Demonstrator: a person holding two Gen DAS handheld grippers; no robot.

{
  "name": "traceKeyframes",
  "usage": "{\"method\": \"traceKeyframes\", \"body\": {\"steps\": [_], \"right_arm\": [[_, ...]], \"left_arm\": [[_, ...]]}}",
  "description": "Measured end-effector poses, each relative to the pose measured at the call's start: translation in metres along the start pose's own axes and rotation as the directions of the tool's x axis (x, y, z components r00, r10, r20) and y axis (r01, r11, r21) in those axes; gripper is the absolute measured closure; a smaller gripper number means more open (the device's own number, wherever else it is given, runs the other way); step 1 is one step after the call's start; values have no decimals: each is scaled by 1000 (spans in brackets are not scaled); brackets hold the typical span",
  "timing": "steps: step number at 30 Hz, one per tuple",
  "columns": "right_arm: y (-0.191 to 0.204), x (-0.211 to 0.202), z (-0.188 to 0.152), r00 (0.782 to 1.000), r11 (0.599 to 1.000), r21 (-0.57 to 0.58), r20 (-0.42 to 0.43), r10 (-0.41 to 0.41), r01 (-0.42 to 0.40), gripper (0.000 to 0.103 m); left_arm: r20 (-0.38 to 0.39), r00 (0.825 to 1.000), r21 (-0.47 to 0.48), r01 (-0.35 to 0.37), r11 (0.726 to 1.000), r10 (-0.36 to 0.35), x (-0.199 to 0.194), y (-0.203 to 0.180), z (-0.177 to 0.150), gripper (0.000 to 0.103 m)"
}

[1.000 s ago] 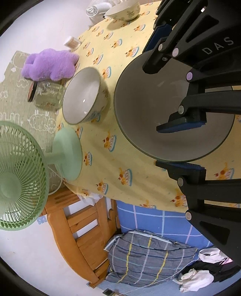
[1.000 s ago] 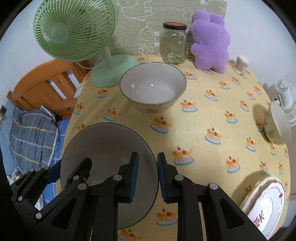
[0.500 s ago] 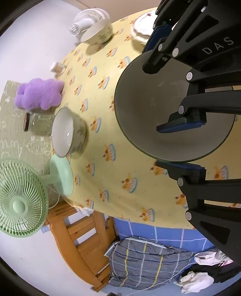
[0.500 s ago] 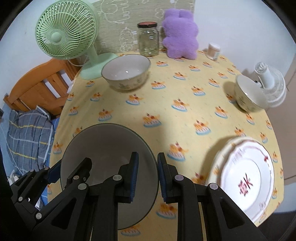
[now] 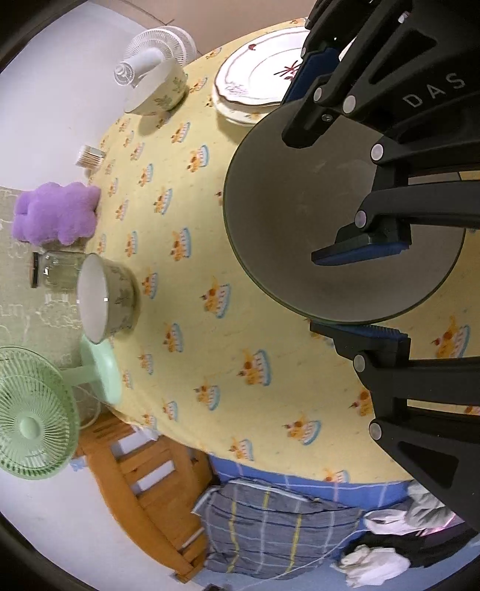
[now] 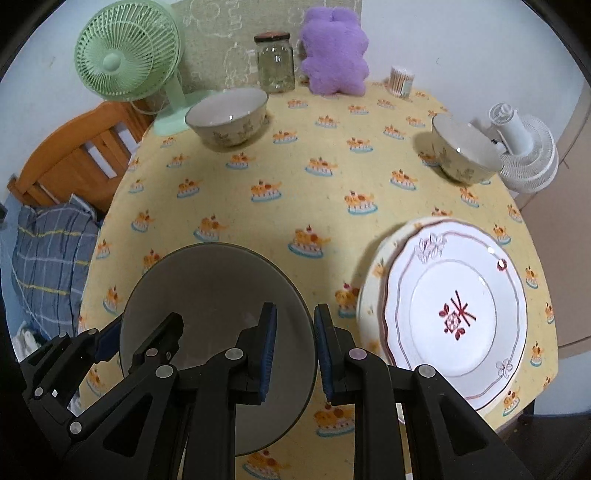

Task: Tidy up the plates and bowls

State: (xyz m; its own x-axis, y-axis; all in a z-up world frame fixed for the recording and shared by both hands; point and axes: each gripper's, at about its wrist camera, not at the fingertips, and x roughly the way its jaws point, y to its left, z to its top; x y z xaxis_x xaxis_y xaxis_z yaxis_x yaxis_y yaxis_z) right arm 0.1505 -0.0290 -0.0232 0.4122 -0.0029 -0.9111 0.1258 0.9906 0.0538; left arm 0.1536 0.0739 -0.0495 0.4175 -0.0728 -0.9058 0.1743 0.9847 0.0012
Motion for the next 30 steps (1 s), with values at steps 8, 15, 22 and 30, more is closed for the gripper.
{"method": "traceKeyframes", "body": {"steps": [8,15,22,30], "right_arm": [[-13,9,-3,999,999,-40,-26,19,-20,78],[-15,23,2,999,998,-57,-44,32,-34,78],[-14,27,9,999,997,-68,-28,36,-38,78],[-17,26,2,996,997,-33,-49,71,-73,67]], "left_arm": [[-23,1000,-54,-19,998,18,7,-11,-9,75],[-38,999,-83,-42,996,39,18,-12,-7,75],[-25,999,-87,-44,995,42,20,-11,-3,75],[-80,996,-91,33,995,-40,22,-12,-8,50]]}}
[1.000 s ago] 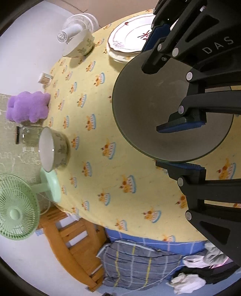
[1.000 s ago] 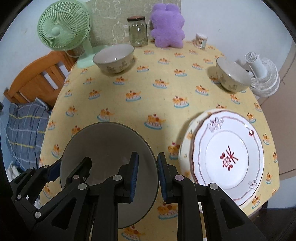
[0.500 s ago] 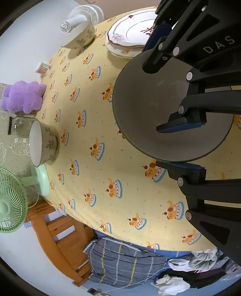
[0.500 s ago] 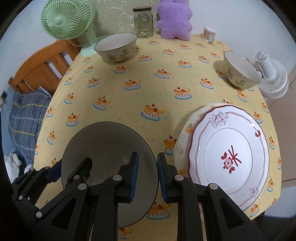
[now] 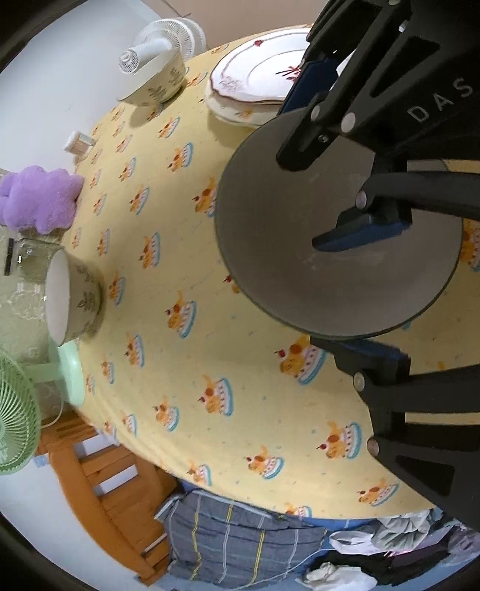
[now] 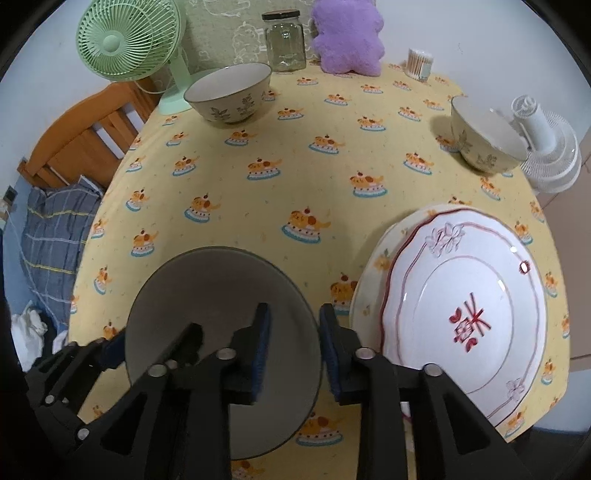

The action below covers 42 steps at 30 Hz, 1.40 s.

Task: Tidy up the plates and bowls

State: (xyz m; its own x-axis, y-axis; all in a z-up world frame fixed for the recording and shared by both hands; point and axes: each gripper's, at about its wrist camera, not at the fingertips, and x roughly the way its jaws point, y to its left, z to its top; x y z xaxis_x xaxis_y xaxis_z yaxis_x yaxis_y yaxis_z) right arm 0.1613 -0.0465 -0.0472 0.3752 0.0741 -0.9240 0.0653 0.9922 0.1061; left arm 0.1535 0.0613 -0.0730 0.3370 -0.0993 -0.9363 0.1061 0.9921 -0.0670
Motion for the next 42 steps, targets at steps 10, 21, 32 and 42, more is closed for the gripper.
{"method": "traceKeyframes", "body": {"steps": [10,21,32,42], "right_arm": [[10,-25,-3,997,999,14,76,-33,32,31],[27,-67,11,982,998,24,175,-69,66,21],[29,-86,53,973,998,22,223,-61,58,20],[22,-81,118,971,997,-80,239,21,-2,21]], "left_arm": [[81,996,57,29,998,-34,-28,7,0,19],[166,980,75,98,992,-110,-64,18,17,19],[213,976,-5,48,999,-46,-86,19,58,19],[253,966,-85,-35,996,55,-88,11,111,19]]}}
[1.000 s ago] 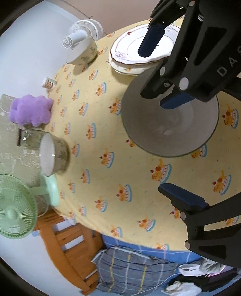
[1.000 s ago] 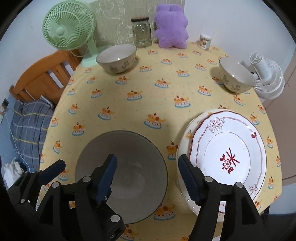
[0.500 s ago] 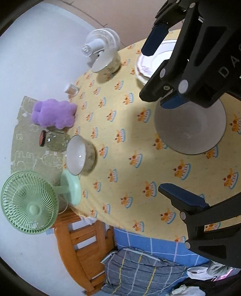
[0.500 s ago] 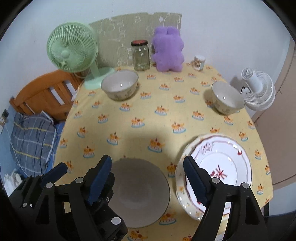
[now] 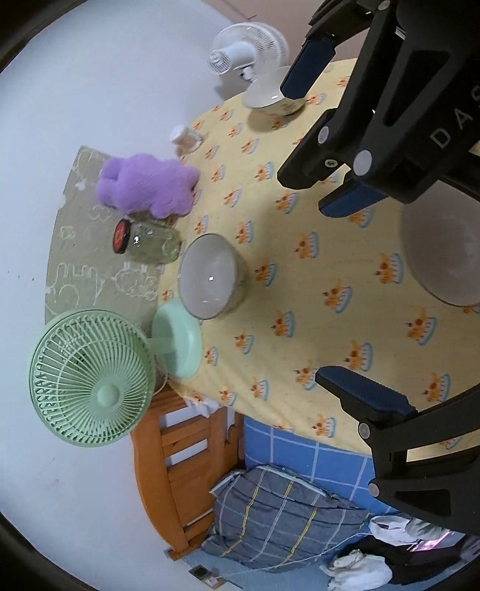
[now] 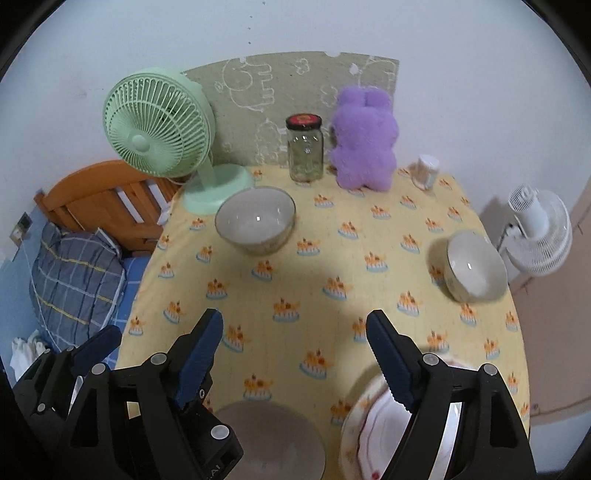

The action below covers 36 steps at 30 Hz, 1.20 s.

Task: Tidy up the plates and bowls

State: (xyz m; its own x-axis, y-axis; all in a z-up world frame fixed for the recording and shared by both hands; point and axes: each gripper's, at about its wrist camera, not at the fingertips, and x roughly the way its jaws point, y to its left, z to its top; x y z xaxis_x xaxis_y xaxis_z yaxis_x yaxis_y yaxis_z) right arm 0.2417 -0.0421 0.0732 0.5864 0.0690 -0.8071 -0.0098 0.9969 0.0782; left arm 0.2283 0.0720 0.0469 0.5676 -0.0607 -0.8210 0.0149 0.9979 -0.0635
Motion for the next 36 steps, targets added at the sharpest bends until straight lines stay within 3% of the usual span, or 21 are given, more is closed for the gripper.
{"method": "traceKeyframes", "body": {"steps": [7,13,22,26,29,32,36], "right_arm": [[-10,30,43,998,997,-55,17,63,-62,21],[-10,63,78,993,989,-84,17,120,-118,21],[-8,119,116,992,990,-66,-1,128,-128,23],[-6,144,126,992,990,-63,-16,126,-127,27],[-5,165,130,992,991,-64,-27,119,-121,30],[-3,187,131,992,991,-60,-52,117,-121,35],[-2,211,129,986,988,-58,-90,137,-143,48]], "left_arm": [[49,994,-39,-99,994,101,20,-11,36,19],[47,976,-117,-204,972,211,41,-9,64,20],[27,973,-112,-226,968,231,91,-4,100,23],[14,976,-121,-215,969,218,120,1,110,31],[8,969,-136,-244,960,248,138,3,112,37],[-23,975,-159,-220,962,219,159,8,112,47],[-40,976,-163,-217,962,214,180,12,111,56]]}}
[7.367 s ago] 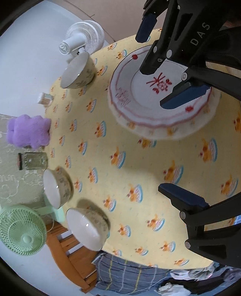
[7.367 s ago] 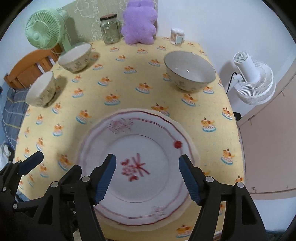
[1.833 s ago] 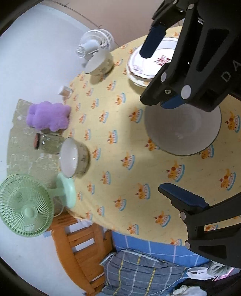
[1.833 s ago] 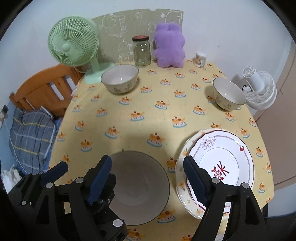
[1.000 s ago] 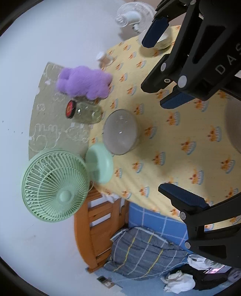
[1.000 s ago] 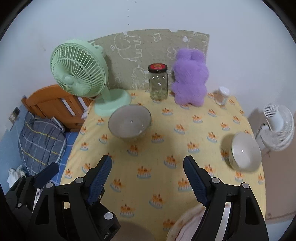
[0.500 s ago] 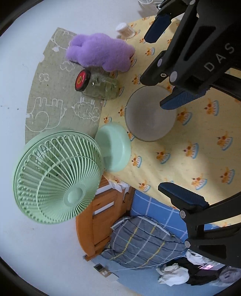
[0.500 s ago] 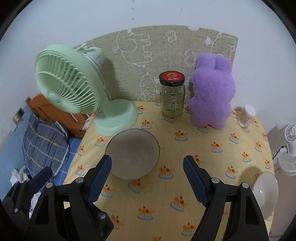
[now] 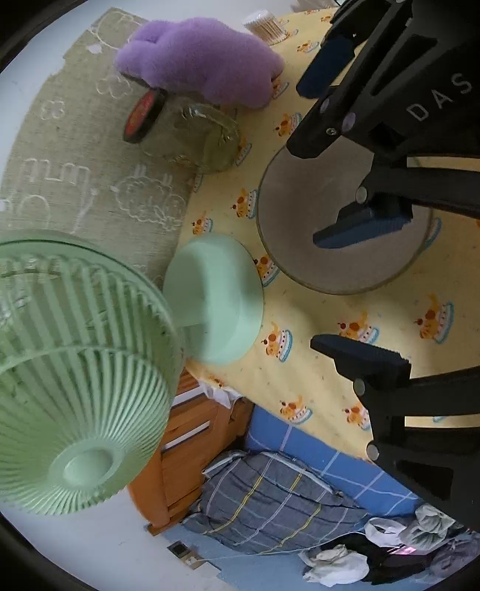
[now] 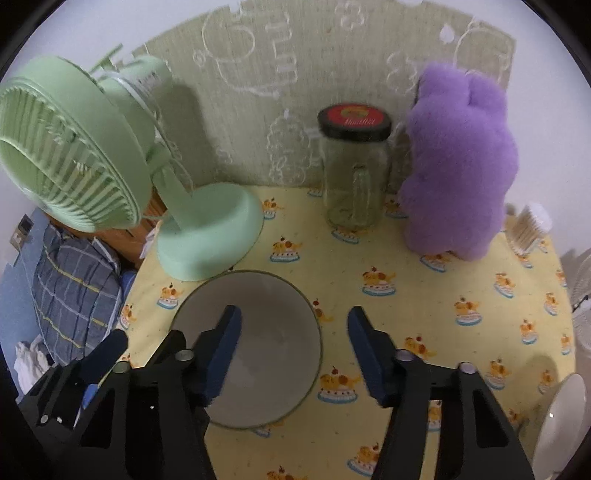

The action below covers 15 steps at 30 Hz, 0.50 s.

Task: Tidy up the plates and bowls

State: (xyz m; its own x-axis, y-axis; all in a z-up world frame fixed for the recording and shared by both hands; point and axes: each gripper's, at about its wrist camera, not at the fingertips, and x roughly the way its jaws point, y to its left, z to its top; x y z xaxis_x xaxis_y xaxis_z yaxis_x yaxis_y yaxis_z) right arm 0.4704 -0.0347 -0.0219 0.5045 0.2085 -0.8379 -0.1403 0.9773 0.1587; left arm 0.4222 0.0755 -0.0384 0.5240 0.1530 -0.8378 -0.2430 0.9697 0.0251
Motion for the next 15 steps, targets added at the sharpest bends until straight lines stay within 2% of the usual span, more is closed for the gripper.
{"method": "traceKeyframes", "body": {"steps": [2,4,10,15], "right_arm": [[-2,9,-1,1000,1000,6,-9,-3,3,50],[-3,17,-1,1000,1000,5,-26,-4,4,58],[-5,35,-4,998,1000,-11,-61,-13,12,70],[-7,36,-4,998,999,-9,-57,-33,33,79]], "left_arm": [[-11,1000,6,-1,1000,2,9,-2,-1,57],[-26,1000,8,0,1000,0,17,-3,-2,60],[-56,998,7,8,1000,-7,35,-6,-6,84],[-57,998,18,-1,1000,2,35,-8,-6,87]]}}
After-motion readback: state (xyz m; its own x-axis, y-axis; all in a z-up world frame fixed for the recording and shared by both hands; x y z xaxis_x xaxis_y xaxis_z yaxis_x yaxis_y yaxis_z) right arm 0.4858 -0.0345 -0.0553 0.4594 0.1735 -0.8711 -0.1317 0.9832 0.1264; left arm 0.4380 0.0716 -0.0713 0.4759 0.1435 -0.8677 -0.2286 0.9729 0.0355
